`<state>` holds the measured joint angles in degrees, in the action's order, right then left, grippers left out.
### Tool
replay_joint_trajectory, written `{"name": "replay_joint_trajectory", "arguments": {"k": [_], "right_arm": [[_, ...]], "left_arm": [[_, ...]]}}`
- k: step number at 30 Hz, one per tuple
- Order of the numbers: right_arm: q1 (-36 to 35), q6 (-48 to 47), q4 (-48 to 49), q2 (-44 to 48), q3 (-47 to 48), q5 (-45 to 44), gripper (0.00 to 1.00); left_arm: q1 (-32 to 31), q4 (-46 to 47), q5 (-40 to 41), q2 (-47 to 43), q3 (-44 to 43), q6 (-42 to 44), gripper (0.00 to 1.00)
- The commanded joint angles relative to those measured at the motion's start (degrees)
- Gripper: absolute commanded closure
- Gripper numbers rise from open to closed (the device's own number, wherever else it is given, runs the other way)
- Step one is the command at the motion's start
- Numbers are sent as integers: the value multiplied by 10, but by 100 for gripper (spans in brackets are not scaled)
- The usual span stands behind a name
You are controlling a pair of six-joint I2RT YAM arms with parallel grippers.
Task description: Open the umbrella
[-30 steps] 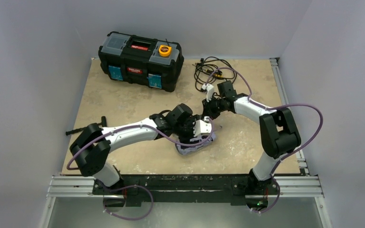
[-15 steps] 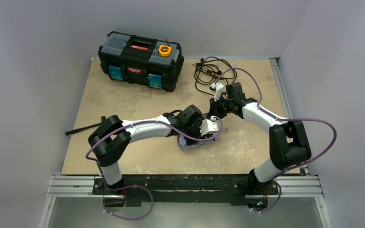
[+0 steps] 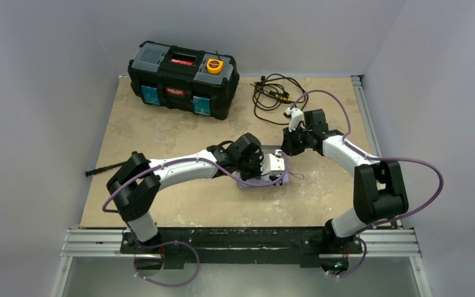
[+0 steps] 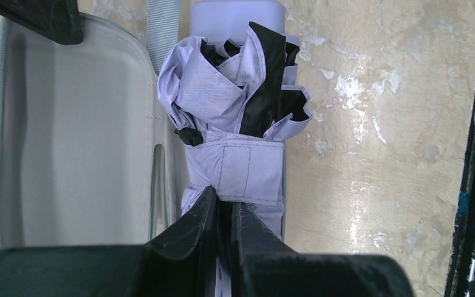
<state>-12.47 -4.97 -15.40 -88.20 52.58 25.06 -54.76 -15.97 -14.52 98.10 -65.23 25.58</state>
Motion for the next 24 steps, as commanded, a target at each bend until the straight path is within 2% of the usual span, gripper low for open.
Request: {"name": "replay_joint_trajectory", "arguments": {"k": [1, 7, 11, 19, 24], "right_arm": [[13, 0, 26, 25, -4, -40, 100], [42, -13, 28, 29, -2, -69, 100], [77, -30, 27, 37, -3, -89, 100], [200, -60, 46, 31, 0, -152, 100], [283, -62, 73, -16, 29, -213, 100]], "left_arm": [[6, 13, -42, -59, -8, 9, 100], [21, -14, -60, -108, -46, 10, 100], [53, -53, -68, -142, -52, 13, 100], [160, -87, -70, -195, 24, 40, 100], [191, -96, -60, -201, 74, 71, 100]]}}
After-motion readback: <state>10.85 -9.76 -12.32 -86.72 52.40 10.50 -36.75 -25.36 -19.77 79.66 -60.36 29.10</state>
